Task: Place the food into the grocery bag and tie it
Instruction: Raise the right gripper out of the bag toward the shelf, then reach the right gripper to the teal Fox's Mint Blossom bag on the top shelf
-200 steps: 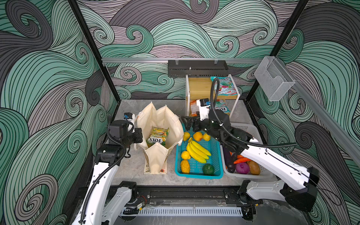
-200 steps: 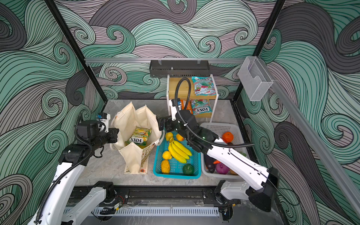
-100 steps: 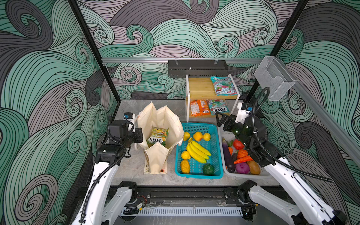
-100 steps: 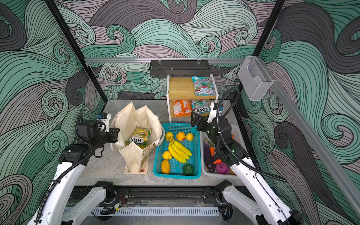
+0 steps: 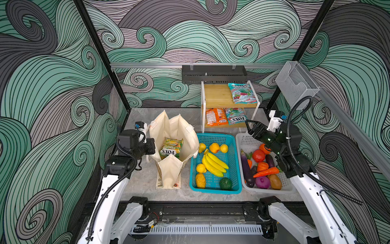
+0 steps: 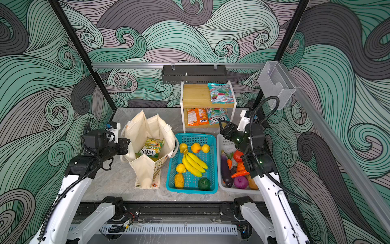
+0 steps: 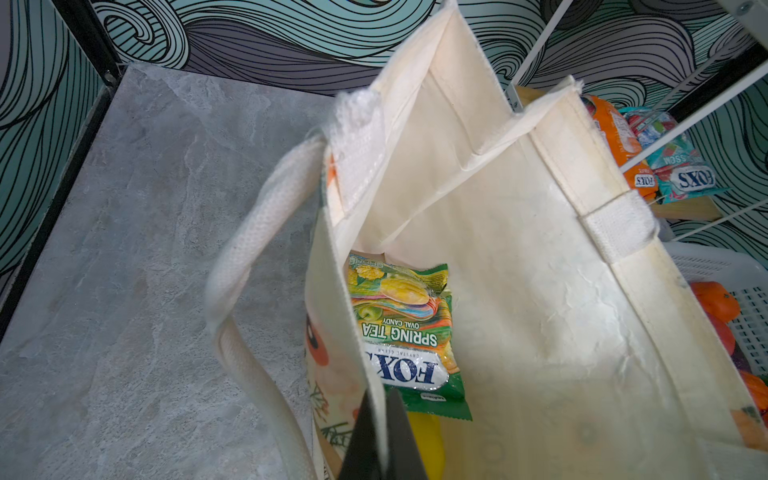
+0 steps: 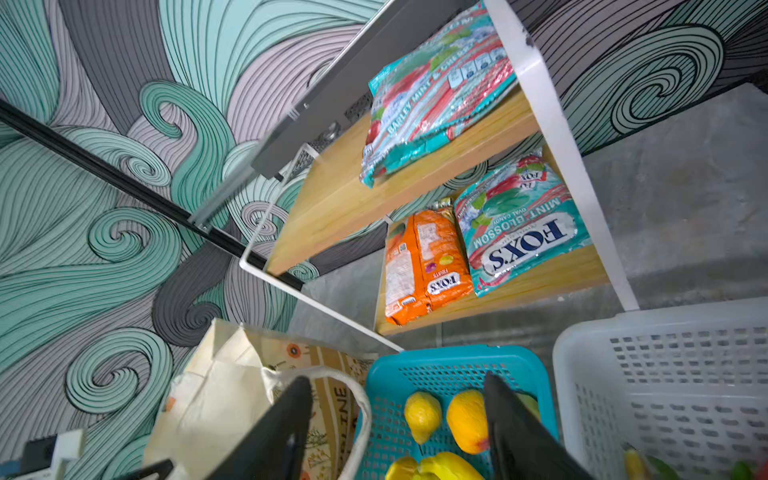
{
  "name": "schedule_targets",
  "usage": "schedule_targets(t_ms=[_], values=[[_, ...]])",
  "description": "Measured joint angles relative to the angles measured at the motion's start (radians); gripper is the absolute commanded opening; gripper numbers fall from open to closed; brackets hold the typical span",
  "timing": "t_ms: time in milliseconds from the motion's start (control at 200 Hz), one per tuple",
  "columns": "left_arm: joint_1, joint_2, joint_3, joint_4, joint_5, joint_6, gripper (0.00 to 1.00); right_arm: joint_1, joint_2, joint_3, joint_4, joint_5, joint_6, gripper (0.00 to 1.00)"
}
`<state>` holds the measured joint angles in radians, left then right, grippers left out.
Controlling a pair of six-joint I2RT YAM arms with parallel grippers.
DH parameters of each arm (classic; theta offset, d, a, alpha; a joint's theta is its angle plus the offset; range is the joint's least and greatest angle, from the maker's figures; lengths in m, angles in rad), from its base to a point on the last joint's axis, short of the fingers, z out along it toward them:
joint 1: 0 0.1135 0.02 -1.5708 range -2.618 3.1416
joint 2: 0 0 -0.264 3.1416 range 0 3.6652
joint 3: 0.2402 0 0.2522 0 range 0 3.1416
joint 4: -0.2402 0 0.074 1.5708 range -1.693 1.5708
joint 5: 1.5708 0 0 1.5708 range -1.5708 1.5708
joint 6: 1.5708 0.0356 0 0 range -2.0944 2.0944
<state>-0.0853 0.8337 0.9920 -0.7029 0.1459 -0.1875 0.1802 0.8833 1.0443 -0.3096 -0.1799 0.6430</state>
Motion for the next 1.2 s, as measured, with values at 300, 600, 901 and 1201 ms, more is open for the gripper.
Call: schedule_targets(t_ms=[300, 600, 901, 1201], values=[[0.011, 0.0, 0.0, 0.0, 0.005, 0.0, 0.0, -0.024, 0.188, 0.29, -0.017, -0.039, 0.008, 0.62], [0.012, 0.0, 0.0, 0.0, 0.005, 0.0, 0.0, -0.024, 0.424, 0.4, -0.04, -0.067, 0.05, 0.52], [0.016, 0.0, 0.0, 0.0, 0.005, 0.0, 0.0, -0.024, 0.475, 0.411, -0.037, -0.06, 0.077, 0.49], [0.031, 0.0, 0.0, 0.0, 0.01, 0.0, 0.0, -0.024, 0.517, 0.418, -0.023, -0.056, 0.106, 0.47]])
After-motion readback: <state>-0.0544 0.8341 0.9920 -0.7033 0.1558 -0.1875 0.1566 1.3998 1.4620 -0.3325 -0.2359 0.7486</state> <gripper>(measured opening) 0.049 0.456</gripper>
